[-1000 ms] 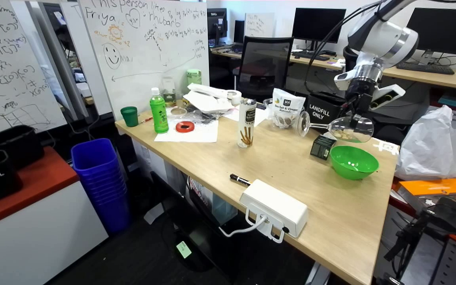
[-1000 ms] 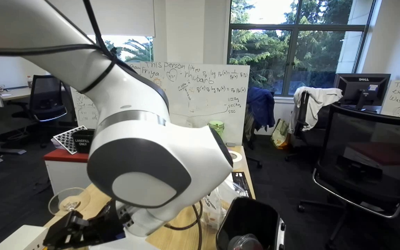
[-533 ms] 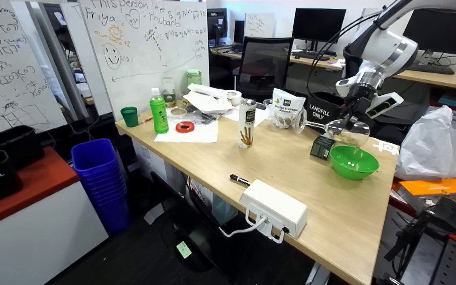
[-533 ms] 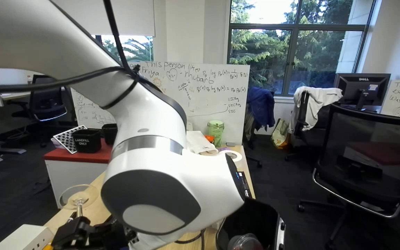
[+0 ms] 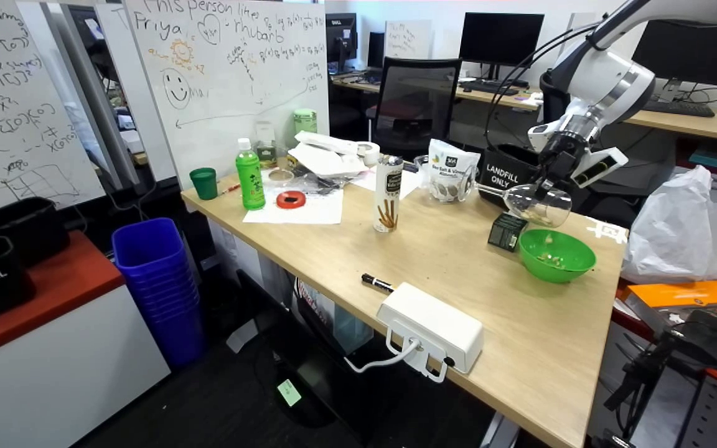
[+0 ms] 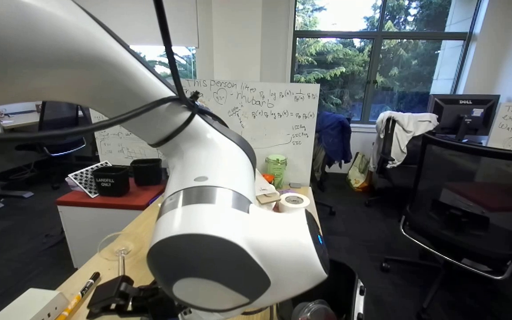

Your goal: Pick the cup and pour its contents into the green bowl

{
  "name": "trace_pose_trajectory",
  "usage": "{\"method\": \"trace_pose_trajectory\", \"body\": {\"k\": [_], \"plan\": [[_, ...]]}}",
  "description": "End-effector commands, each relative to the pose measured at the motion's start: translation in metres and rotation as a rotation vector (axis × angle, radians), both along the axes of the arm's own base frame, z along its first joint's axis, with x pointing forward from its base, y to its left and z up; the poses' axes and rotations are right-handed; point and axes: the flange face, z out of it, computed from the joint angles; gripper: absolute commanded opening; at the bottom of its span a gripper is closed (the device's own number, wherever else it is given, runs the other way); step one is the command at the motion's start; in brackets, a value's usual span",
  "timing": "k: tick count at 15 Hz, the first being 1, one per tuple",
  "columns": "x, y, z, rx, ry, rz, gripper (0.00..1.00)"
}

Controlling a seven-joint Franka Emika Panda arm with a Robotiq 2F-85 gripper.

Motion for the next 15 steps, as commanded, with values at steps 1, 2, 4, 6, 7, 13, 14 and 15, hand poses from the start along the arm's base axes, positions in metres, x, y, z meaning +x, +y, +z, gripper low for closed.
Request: {"method": "trace_pose_trajectory", "body": {"k": [1,2,4,6,7,13,14,15], "plan": [[0.0,-0.01,0.0,0.035,-0.017,-0.02,0.64],[-0.001,-0.011,0.0,0.043,-0.021,-0.02,0.64],[-0.002,-0.012,-0.001,0.055,-0.022,-0.022,0.64],[-0.004,-0.017,-0.001,0.073,-0.028,-0.033,0.64],[-0.004,-0.02,-0.001,0.081,-0.033,-0.037,0.64],[-0.01,-0.029,0.001,0.083,-0.04,-0.052,0.64],[-0.009,-0.027,0.002,0.046,-0.035,-0.046,0.64],[-0.008,-0.024,0.003,0.013,-0.032,-0.038,0.64]]}}
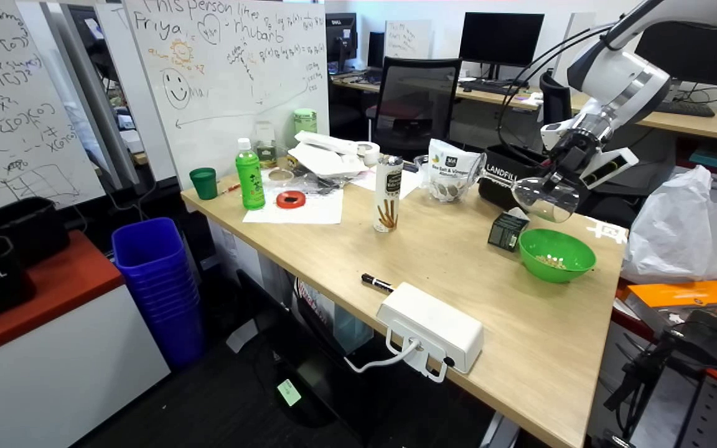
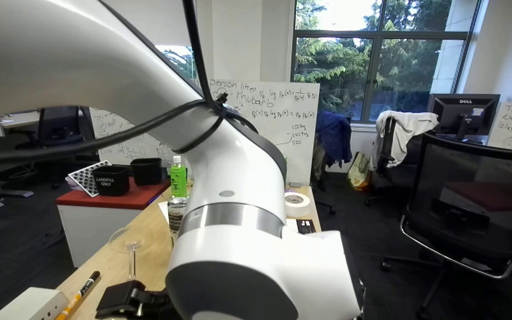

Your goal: Pick the cup and pour its contents into the green bowl

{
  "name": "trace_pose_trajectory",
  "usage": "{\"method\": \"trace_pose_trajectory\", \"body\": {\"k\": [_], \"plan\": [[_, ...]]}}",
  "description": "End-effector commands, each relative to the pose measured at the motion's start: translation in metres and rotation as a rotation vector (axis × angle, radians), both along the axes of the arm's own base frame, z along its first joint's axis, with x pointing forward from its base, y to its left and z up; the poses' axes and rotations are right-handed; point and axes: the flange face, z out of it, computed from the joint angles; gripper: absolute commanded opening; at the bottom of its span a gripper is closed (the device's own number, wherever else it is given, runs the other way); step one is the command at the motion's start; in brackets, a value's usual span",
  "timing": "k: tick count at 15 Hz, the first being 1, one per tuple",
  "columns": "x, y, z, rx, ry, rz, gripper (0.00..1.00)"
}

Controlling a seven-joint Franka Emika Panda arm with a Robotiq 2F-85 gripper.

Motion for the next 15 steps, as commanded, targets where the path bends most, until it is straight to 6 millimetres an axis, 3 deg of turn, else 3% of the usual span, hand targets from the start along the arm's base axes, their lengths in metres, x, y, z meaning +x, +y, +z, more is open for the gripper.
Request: {"method": "trace_pose_trajectory", "body": {"k": [1,4,10,15], "plan": [[0.007,0.009,0.005,-0.088,-0.001,0.034,0.64],[0.019,0.023,0.014,-0.234,0.024,0.035,0.64],[0.043,0.069,0.05,-0.551,0.027,0.068,0.64],[0.05,0.124,0.049,-0.817,0.098,0.073,0.64]]}}
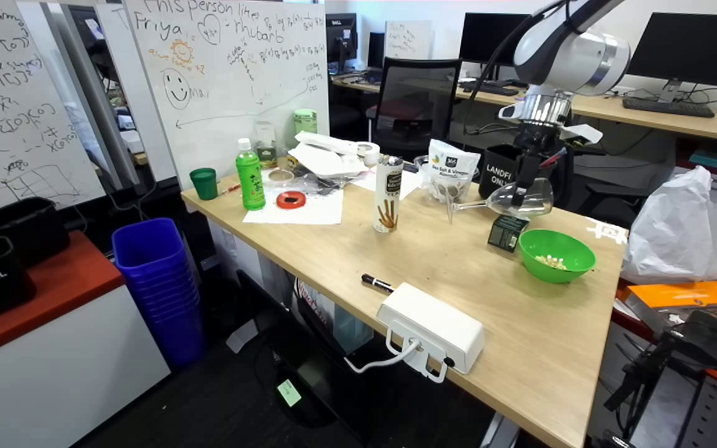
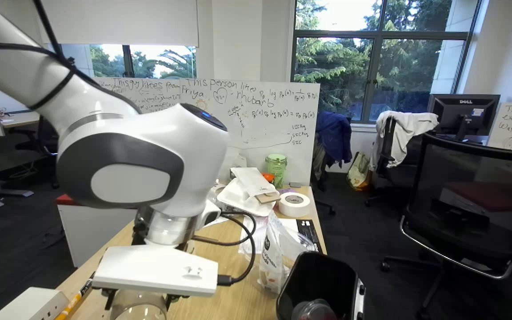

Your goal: Pick the cup and pour its contents into the green bowl

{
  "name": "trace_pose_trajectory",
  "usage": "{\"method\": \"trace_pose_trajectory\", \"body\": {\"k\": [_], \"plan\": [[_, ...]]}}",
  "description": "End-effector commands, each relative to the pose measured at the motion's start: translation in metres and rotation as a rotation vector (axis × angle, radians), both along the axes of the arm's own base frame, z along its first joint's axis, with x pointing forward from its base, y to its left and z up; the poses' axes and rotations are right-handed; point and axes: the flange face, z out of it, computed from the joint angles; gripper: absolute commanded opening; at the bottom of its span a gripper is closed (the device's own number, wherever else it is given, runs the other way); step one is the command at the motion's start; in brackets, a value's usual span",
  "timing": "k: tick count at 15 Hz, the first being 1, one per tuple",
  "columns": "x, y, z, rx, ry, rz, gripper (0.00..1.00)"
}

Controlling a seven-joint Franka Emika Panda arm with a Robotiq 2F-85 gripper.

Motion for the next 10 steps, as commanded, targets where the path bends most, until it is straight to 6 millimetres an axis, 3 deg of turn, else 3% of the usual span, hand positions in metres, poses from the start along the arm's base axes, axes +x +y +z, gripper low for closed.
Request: {"method": "trace_pose_trajectory", "body": {"k": [1,5,10], "plan": [[-0.005,0.034,-0.001,-0.188,0.031,-0.013,0.64],[0.0,0.071,0.001,-0.425,0.087,-0.01,0.64],[0.009,0.092,0.026,-0.749,0.077,0.001,0.64]]}}
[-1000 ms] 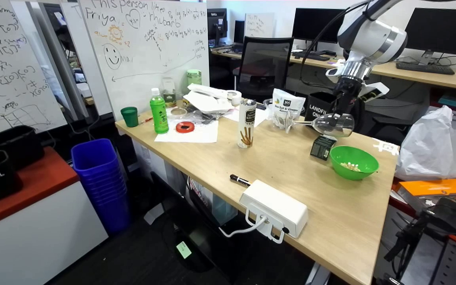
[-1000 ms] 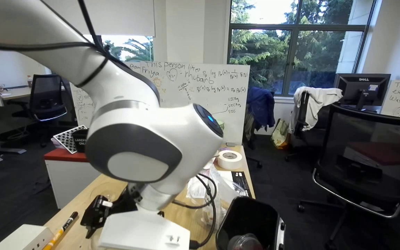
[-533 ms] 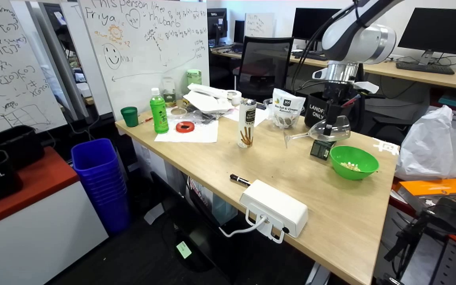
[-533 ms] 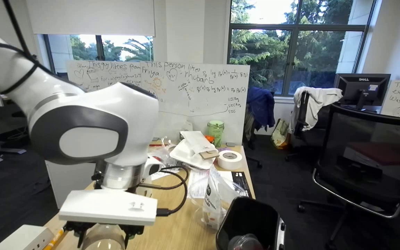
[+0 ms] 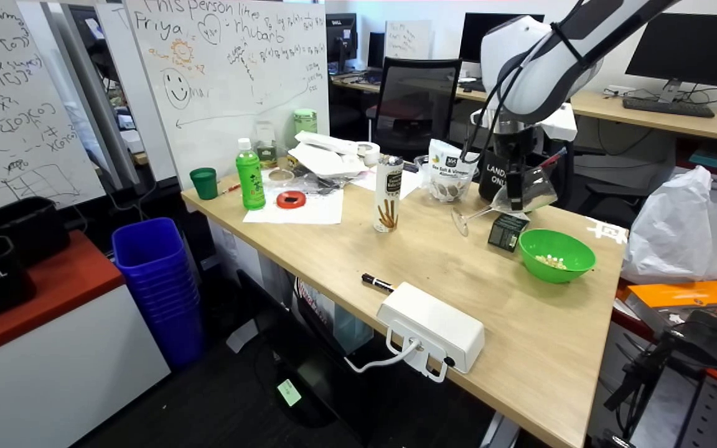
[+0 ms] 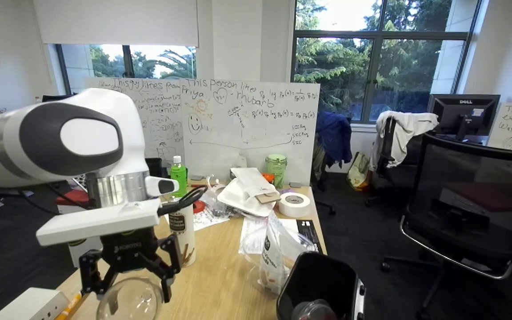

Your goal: Pick the cup and pour its contents into the green bowl

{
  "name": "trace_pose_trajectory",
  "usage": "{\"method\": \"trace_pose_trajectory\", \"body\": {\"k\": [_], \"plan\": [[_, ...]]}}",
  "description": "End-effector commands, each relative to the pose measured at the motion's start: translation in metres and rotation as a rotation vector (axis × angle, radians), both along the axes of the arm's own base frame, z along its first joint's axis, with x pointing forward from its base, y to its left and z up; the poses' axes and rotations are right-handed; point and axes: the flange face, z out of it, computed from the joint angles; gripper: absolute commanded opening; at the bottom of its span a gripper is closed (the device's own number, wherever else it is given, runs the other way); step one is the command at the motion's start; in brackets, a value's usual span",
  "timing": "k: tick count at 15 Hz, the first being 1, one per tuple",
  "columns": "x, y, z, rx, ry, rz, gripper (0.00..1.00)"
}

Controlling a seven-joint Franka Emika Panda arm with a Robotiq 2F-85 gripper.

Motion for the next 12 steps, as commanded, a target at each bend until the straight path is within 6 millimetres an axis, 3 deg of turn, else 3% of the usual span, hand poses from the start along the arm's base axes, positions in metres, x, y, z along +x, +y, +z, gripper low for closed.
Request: {"method": "trace_pose_trajectory", "body": {"k": [1,9,12], "plan": [[-0.003,0.01,0.015,-0.208,-0.01,0.018,0.64],[-0.008,0.055,0.01,-0.673,0.08,0.105,0.64],[-0.014,0.079,0.005,-0.746,0.15,0.196,0.64]]}}
